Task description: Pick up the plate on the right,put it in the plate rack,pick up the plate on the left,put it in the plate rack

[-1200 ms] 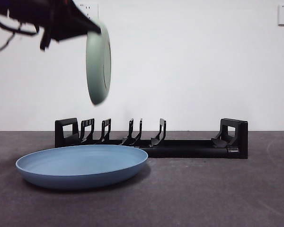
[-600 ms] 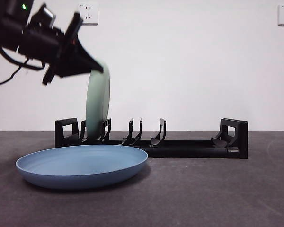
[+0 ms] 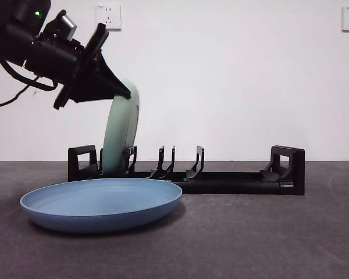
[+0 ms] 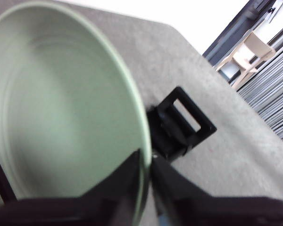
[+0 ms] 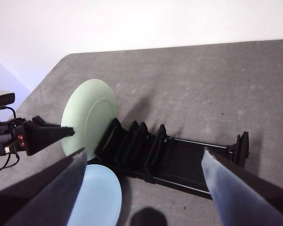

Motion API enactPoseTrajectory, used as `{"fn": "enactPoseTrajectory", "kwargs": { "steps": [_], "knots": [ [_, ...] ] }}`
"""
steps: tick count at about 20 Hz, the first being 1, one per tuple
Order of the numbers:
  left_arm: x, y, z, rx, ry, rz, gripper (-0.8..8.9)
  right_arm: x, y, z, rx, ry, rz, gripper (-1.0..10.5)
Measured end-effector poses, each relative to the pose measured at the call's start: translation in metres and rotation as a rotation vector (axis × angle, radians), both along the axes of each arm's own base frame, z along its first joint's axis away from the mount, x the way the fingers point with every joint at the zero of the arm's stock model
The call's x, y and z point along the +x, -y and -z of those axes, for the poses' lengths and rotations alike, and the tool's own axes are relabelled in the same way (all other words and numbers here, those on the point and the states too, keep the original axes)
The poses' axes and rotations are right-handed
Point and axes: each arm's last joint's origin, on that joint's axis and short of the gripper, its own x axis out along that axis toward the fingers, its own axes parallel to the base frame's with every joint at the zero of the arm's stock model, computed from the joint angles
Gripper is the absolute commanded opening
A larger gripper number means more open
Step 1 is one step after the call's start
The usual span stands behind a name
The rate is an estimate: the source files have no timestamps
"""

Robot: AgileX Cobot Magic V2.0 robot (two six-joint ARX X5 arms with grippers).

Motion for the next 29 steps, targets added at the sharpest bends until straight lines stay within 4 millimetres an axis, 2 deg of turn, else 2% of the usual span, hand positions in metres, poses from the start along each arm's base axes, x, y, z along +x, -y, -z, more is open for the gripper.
{"fn": "enactPoseTrajectory", "kwargs": {
  "steps": [2,10,12,14,19,23,26,29],
  "knots": [
    [-0.001,0.002,0.002,0.006,-0.019,0.005,3.16,0.002,0.0,0.001,-0.001,-0.009,0.0,4.1],
    [-0.006,0.011,0.001,0.016,-0.015,0.057,3.19,0.007,-0.001,0.009,-0.005,-0.064,-0.004,4.1],
    [-0.012,0.012,-0.006,0.031,0.007,0.069,3.19,0.009,-0.001,0.012,-0.006,-0.089,-0.008,4.1],
    [-0.021,0.012,-0.021,0.047,0.064,0.081,3.19,0.012,-0.003,0.017,-0.01,-0.127,-0.012,4.1],
    [-0.064,0.007,-0.076,0.149,0.277,0.042,3.18,0.021,-0.02,0.036,-0.027,-0.269,-0.09,4.1],
    [-0.125,0.0,-0.119,0.373,0.51,-0.052,3.16,0.038,-0.056,0.066,-0.058,-0.408,-0.238,4.1],
    [-0.166,-0.006,-0.134,0.525,0.618,-0.056,3.15,0.054,-0.086,0.094,-0.104,-0.497,-0.323,4.0],
    [-0.191,-0.011,-0.139,0.642,0.672,-0.074,3.15,0.071,-0.111,0.13,-0.147,-0.586,-0.379,4.0]
  ]
}}
